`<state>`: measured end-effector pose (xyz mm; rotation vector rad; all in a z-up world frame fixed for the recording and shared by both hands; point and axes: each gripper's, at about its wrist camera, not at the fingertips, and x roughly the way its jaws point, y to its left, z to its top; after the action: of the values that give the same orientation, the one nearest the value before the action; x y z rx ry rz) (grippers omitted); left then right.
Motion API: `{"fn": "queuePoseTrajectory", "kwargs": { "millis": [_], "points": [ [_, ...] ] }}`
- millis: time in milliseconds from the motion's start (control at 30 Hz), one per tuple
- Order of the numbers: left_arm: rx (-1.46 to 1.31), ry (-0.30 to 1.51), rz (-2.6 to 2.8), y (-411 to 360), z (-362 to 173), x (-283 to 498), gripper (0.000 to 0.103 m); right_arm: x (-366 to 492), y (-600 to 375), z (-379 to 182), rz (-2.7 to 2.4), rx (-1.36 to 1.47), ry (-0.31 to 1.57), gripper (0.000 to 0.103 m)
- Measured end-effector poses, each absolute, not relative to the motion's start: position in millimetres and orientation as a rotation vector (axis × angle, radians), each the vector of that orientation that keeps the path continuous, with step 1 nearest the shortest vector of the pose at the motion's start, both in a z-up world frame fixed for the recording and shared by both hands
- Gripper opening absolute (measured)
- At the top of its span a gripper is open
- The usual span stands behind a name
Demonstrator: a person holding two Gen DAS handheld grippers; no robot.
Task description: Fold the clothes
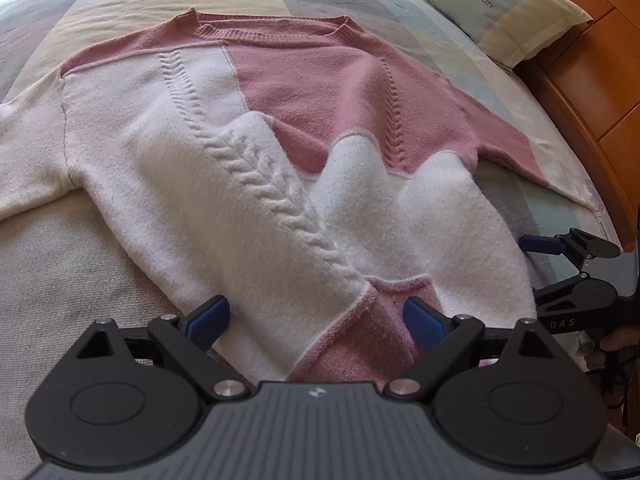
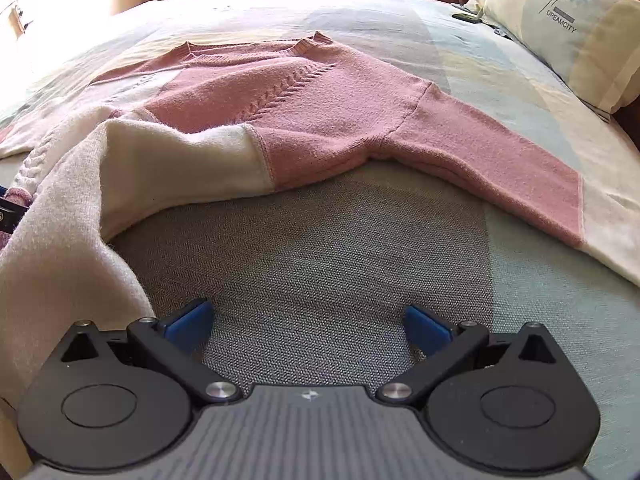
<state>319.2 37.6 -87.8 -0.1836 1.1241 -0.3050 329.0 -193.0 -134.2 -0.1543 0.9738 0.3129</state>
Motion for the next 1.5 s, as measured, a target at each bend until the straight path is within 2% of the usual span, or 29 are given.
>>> {"fn": "queuePoseTrajectory", "kwargs": {
  "millis": [233,400,633,800,900,1033,1267,1500],
  "points": [
    [-0.218,1.095,-0.306,56.6,-81.1,312.0,0.094,343.5,-207.7,-126.2,0.305,-0.183,1.161,0.103],
    [-0.249,1.044,-0.331,59.3,-92.8,299.8,0.094,333.7,-206.5,-131.5,0.293,-0.182,1.096,0.103],
    [-0.259,0.852,-0.296,55.3,-100.3,268.2,0.094,310.0,-212.3,-138.0,0.258,-0.124,0.921,0.103],
    [-0.266,0.787,-0.278,28.2,-71.9,210.1,0.095,264.3,-210.1,-122.6,0.245,-0.118,0.867,0.103],
    [-0.3,0.793,-0.306,16.6,-61.1,183.4,0.095,217.2,-216.1,-107.6,0.204,0.001,0.839,0.103],
    [-0.305,0.677,-0.307,19.3,-49.0,159.9,0.095,176.7,-214.9,-90.6,0.298,0.075,0.85,0.103],
    [-0.404,0.654,-0.213,94.1,-34.8,194.9,0.095,162.7,-203.7,-79.3,0.302,0.081,0.776,0.103],
    [-0.489,0.757,0.019,227.9,-38.0,301.8,0.095,206.4,-189.6,-107.9,0.274,0.066,0.722,0.103]
  ]
}}
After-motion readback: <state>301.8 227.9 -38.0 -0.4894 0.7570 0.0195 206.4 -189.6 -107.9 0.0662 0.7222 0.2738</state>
